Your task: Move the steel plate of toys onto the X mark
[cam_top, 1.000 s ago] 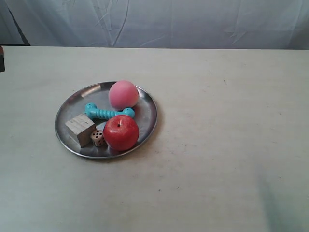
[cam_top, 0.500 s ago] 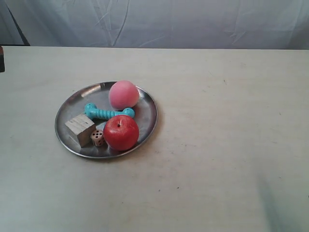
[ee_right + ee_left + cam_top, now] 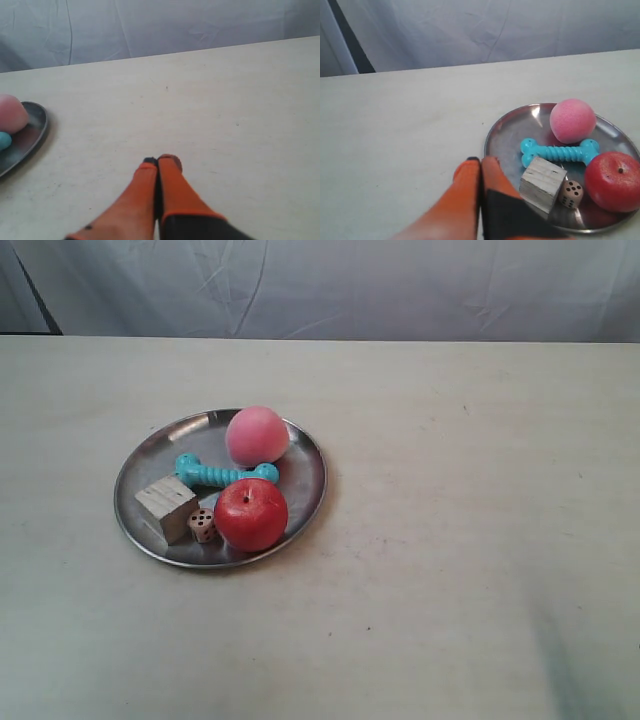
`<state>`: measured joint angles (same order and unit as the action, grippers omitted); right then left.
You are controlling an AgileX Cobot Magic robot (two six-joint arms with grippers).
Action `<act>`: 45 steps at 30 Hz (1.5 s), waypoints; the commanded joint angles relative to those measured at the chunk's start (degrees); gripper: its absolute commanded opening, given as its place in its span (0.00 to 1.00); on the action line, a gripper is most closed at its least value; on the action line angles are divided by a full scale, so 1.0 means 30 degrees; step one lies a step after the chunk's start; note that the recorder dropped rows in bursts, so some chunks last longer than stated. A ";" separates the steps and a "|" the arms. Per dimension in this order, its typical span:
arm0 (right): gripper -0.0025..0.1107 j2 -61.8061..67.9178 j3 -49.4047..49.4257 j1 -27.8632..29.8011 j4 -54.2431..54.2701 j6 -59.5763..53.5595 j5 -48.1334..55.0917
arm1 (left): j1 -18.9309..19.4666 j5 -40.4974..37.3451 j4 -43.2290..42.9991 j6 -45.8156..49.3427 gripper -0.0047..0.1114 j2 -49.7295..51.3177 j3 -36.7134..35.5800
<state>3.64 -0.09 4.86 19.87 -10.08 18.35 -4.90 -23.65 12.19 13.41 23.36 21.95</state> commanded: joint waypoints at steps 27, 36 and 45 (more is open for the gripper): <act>0.02 -0.0105 0.0030 0.0036 0.0044 -0.0096 -0.0057 | 0.1807 0.1103 -0.3430 -0.4470 0.04 -0.7786 -0.6914; 0.02 -0.0105 0.0030 0.0036 0.0084 -0.0096 -0.0018 | 0.1807 0.1103 -0.3430 -0.4470 0.04 -0.7786 -0.6914; 0.02 -0.0105 0.0030 0.0036 0.0084 -0.0096 -0.0018 | 0.1807 0.1100 -0.3576 -0.4470 0.04 -0.7786 -0.6919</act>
<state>3.64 -0.09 4.86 19.95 -10.08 18.35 0.47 -20.97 1.63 0.00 0.28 1.46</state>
